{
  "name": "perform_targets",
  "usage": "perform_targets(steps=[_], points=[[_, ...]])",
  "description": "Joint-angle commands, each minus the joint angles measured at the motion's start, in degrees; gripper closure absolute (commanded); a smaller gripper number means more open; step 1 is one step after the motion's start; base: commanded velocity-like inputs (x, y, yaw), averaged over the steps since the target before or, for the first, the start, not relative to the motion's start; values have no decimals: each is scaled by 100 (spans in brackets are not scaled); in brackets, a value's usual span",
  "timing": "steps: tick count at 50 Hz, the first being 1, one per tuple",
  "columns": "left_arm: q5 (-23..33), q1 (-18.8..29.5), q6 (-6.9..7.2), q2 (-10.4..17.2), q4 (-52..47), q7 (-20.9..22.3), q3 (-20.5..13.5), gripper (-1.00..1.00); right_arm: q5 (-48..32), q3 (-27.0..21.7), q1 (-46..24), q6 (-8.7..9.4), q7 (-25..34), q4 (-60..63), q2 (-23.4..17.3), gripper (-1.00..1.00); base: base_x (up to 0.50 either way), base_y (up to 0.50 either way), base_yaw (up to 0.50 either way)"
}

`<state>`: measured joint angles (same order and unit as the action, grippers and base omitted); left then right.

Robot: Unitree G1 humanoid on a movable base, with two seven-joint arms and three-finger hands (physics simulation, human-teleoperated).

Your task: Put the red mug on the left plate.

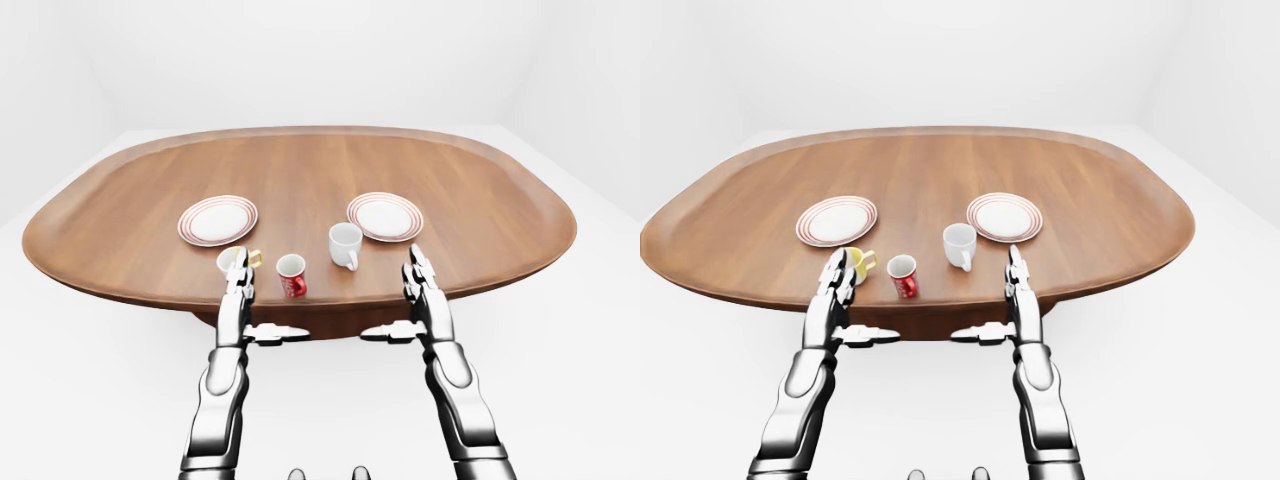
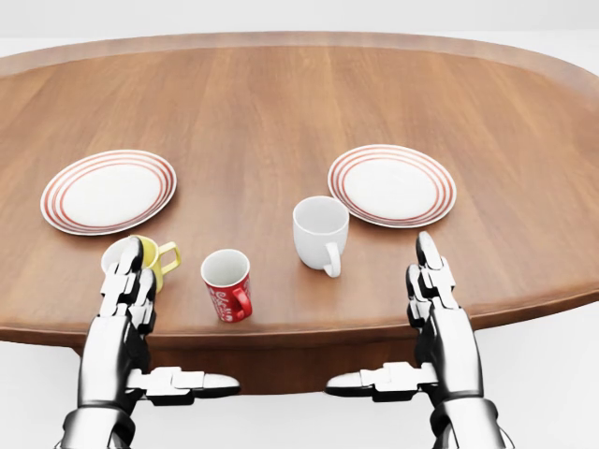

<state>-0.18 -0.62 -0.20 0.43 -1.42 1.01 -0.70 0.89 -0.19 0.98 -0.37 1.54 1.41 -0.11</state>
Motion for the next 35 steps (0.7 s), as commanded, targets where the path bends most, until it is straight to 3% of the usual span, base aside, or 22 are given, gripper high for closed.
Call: perform_targets(steps=[1,13,16,18,22,25,26,27,28,29,30,32,35], points=[[14,-124,-45,48,-292,173,-85,-100,91,17,141,-112,212,171,0,-100,0,0,0],[41,-118,-15,39,-287,176,-66,-100,96,27,46,-73,256,-29,-7,-100,0,0,0],[61,-155,15,30,-376,156,-56,-100,180,25,100,33,293,115,0,-100,0,0,0],[165,-322,158,8,-759,48,-23,-100,263,103,289,124,417,506,3,-100,0,0,0],[383,-1139,516,-73,-2575,-155,113,-100,183,299,1202,473,431,2261,-36,-100,0,0,0],[990,-1891,520,-83,-3964,-450,237,-100,209,399,2080,537,550,3559,-150,-100,0,0,0],[1184,-2100,479,-74,-4234,-504,269,-100,269,395,2316,537,632,3820,-180,-100,0,0,0],[1269,-2299,368,-81,-4450,-526,277,-100,368,370,2549,402,719,4019,-186,-100,0,0,0],[1073,-2772,29,-105,-4928,-481,204,-100,645,243,3024,151,926,4410,-219,-100,0,0,0],[890,-3054,-198,-155,-5187,-433,101,-100,728,144,3195,40,998,4528,-175,-100,0,0,0],[764,-3222,-328,-212,-5331,-368,19,-100,821,16,3356,-54,1068,4634,-113,-100,0,0,0],[635,-3530,-480,-335,-5569,-212,-134,-100,894,-169,3486,-132,1201,4712,21,-100,0,0,0],[660,-3763,-480,-544,-5662,-17,-271,-100,942,-317,3500,-132,1385,4727,192,-100,0,0,0]])
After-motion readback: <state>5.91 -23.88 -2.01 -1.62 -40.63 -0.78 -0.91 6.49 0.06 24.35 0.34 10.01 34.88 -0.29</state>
